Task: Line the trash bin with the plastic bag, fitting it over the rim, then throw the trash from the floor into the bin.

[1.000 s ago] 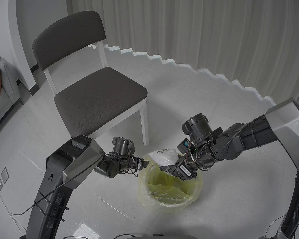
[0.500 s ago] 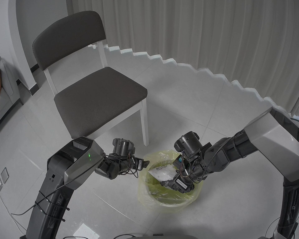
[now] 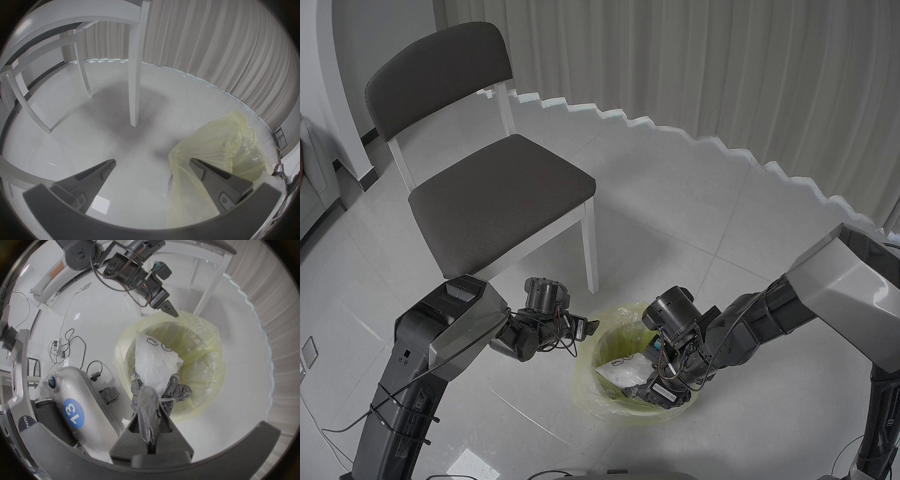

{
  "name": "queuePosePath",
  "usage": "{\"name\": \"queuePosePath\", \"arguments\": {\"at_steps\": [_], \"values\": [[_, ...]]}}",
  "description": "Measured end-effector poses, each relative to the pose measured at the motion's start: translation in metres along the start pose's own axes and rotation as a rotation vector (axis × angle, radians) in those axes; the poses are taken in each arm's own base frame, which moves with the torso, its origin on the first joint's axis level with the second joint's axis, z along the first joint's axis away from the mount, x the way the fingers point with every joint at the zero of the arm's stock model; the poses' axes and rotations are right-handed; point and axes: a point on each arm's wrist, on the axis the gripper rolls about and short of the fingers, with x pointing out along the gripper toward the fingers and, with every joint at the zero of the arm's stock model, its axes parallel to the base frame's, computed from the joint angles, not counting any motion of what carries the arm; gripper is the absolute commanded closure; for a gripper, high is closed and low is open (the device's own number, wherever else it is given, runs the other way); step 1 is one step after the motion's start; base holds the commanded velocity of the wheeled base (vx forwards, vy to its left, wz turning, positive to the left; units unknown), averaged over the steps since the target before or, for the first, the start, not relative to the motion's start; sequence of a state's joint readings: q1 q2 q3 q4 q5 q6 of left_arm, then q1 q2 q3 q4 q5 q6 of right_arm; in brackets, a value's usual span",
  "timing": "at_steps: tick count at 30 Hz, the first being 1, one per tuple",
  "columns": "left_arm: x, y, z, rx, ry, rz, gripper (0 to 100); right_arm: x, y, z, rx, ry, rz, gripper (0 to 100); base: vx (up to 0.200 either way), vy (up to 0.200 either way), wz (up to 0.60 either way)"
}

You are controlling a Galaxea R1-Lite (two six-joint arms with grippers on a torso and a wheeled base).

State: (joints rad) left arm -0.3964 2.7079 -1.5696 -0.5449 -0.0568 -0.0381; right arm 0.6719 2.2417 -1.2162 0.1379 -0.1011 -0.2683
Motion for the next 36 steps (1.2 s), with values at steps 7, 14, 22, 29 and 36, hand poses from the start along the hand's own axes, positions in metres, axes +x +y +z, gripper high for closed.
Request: {"name": "queuePosePath", "arguments": {"at_steps": [7, 14, 22, 29, 36], "values": [[-0.002, 0.002, -0.003, -0.001, -0.019, 0.005, 0, 0.008, -0.024, 0.01, 0.051, -0.029, -0.03, 100, 0.0, 0.0, 0.0], [-0.005, 0.004, -0.008, -0.005, -0.013, 0.01, 0, 0.028, -0.036, 0.008, 0.077, 0.02, -0.03, 100, 0.0, 0.0, 0.0], [-0.005, 0.003, -0.007, -0.004, -0.027, 0.009, 0, 0.034, -0.035, 0.008, 0.053, 0.058, -0.022, 0, 0.0, 0.0, 0.0], [-0.006, 0.003, -0.008, -0.003, -0.03, 0.008, 0, 0.036, -0.04, 0.009, 0.061, 0.056, -0.033, 0, 0.0, 0.0, 0.0], [-0.006, 0.002, -0.009, -0.002, -0.028, 0.008, 0, 0.028, -0.055, 0.017, 0.094, 0.007, -0.061, 0, 0.0, 0.0, 0.0]]}}
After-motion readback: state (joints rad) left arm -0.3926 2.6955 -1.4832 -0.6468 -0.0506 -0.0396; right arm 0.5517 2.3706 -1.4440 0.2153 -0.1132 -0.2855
